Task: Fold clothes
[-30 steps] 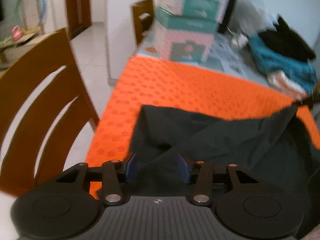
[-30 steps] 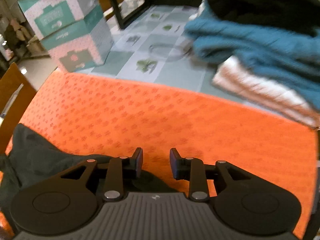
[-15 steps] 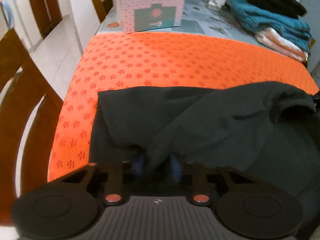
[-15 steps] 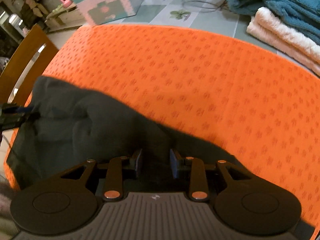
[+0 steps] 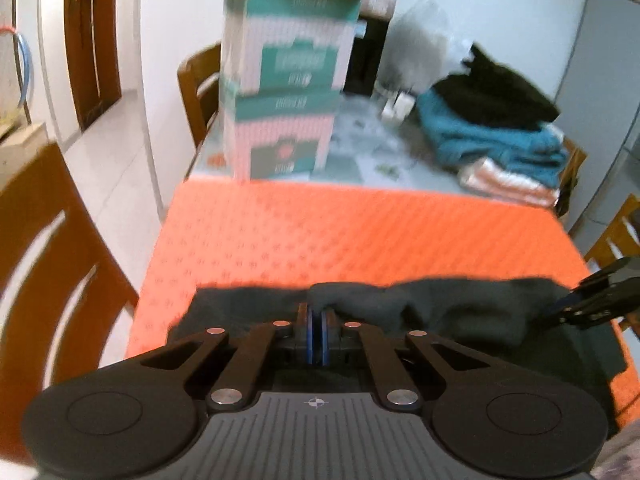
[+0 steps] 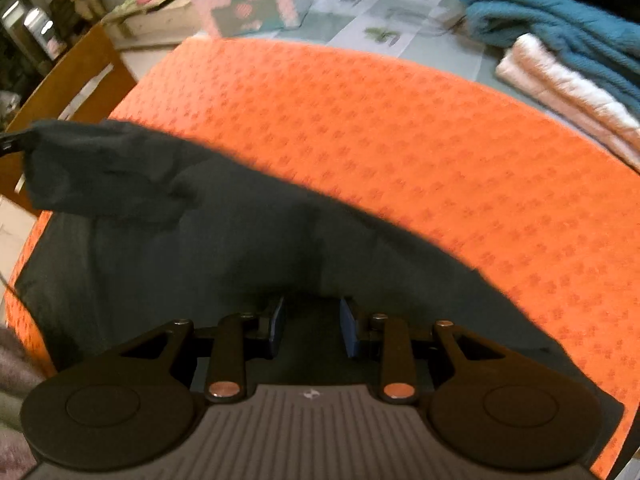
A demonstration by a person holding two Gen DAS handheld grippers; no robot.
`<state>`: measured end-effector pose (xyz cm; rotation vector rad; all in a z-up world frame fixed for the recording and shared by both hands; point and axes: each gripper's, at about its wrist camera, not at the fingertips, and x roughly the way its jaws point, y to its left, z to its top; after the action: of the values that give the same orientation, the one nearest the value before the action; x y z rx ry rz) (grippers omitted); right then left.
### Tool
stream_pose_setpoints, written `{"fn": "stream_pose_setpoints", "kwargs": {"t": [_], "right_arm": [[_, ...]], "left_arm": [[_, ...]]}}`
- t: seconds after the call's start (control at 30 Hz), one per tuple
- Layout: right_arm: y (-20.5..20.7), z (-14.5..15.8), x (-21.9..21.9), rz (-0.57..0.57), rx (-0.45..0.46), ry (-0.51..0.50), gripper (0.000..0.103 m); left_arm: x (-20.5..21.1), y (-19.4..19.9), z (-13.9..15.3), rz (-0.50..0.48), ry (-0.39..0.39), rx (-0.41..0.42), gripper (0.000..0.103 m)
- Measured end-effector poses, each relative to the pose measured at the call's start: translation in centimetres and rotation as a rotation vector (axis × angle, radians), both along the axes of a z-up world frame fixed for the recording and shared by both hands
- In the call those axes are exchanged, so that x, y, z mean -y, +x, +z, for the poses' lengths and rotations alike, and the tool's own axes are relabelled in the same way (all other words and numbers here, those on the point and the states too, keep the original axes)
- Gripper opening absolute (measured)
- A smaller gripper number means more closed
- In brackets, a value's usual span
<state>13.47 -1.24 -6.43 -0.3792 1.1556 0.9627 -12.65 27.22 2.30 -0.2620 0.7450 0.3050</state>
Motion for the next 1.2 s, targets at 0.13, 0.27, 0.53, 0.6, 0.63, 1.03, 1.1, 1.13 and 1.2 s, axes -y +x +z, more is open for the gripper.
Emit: {"fn": "stream_pose_setpoints", "kwargs": {"t": [0.13,0.27,0.53,0.6,0.63,1.03,1.1,1.13,1.2], "right_arm": [[0.8,1.2,0.5,-0.067,0.032,0.044,0.035],[1.2,1.9,1.1,-0.1,0.051,0.062,0.035],[0.8,1.1,4.4,-0.186,0.033,0.023,0.035],[0.8,0.6,5.3,-0.222,0.019,0.012,0.035],[0.8,0.6,5.6,-0.243,0.022,0.013,0.035],[2.7,1.6,1.4,0.066,0.155,0.054,0.054],[2.8,1.5,-0.1,0.211,0.19,0.023,0.054],[2.8,1.4,-0.9,0.283,0.208,0.008,0.054],[2.9,1.0,-2.3,0.398,0.24,-0.032,0.053]], "left_arm": [[0.5,-1.0,1.7,-0.015,-0.012,0.018,0.006],[1.3,-2.7,2.3,-0.051,-0.048,0.036,0.006],[4.2,-6.4,0.3,-0.188,-0.167,-0.056,0.006],[4.7,-7.0,-0.7,-0.227,-0.202,-0.095,0.006],[5.0,-7.2,-1.2,-0.245,-0.215,-0.117,0.006],[4.5,-8.0,-4.6,-0.251,-0.233,-0.224,0.006],[4.3,-8.2,-4.6,-0.238,-0.227,-0.224,0.006],[4.3,-8.3,-4.6,-0.23,-0.224,-0.223,0.006],[4.0,-8.4,-4.5,-0.215,-0.219,-0.218,0.006]]}}
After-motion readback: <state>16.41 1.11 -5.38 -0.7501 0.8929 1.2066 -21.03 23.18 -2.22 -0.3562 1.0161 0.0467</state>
